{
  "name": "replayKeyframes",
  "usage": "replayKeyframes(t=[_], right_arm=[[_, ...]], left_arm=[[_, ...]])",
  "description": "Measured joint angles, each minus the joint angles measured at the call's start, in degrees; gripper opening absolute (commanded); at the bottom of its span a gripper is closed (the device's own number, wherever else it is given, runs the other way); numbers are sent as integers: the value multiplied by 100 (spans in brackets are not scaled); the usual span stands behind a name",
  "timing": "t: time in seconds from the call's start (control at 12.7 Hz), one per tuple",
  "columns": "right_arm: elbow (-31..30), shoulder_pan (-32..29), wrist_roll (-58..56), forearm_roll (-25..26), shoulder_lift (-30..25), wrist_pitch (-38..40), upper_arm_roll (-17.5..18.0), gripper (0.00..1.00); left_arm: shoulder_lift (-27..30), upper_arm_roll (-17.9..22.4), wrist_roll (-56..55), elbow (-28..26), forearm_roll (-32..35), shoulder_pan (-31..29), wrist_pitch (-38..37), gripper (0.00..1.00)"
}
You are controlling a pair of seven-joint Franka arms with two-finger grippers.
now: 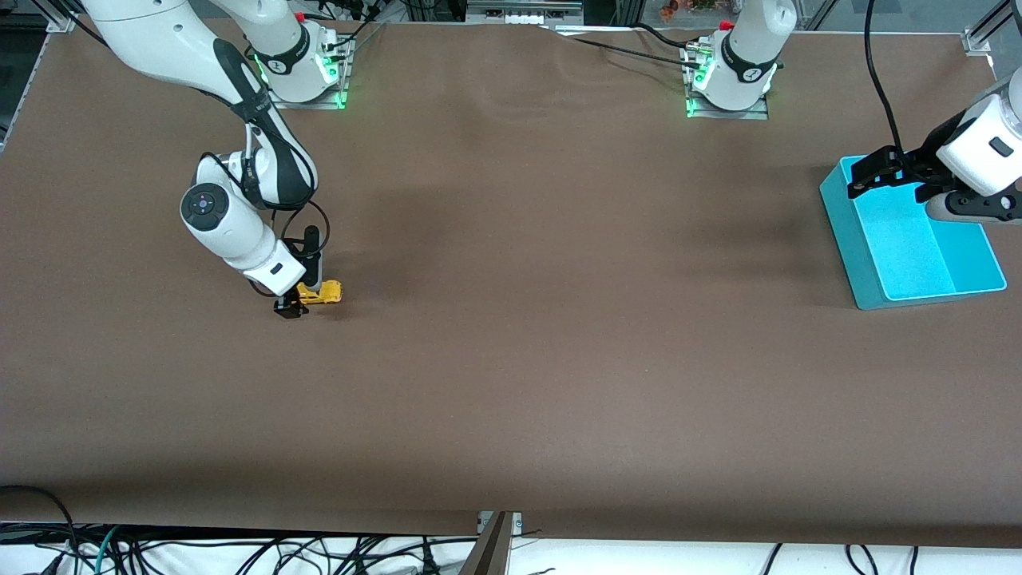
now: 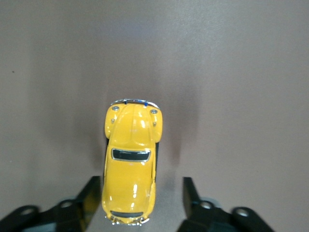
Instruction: Wind and store yellow beetle car
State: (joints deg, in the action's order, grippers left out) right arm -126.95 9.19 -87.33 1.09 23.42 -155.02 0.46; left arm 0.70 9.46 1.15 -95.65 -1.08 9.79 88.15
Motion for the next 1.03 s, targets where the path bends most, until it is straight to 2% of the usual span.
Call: replayKeyframes(t=[0.16,0.24,0.55,1.03], right_arm=[[1,0,1,-1,-51,140,0,11],[1,0,1,-2,-78,185,0,10],[34,0,111,-8,-103,572,1,9],[31,-193,208,-14,-118,732,-10,10]], left_arm=[[-22,4,0,0,0,-1,0,100],[-33,7,0,0,0,-2,0,100],[-42,17,0,-1,0,-15,0,100],[-40,3,0,47,0,1,0,100]])
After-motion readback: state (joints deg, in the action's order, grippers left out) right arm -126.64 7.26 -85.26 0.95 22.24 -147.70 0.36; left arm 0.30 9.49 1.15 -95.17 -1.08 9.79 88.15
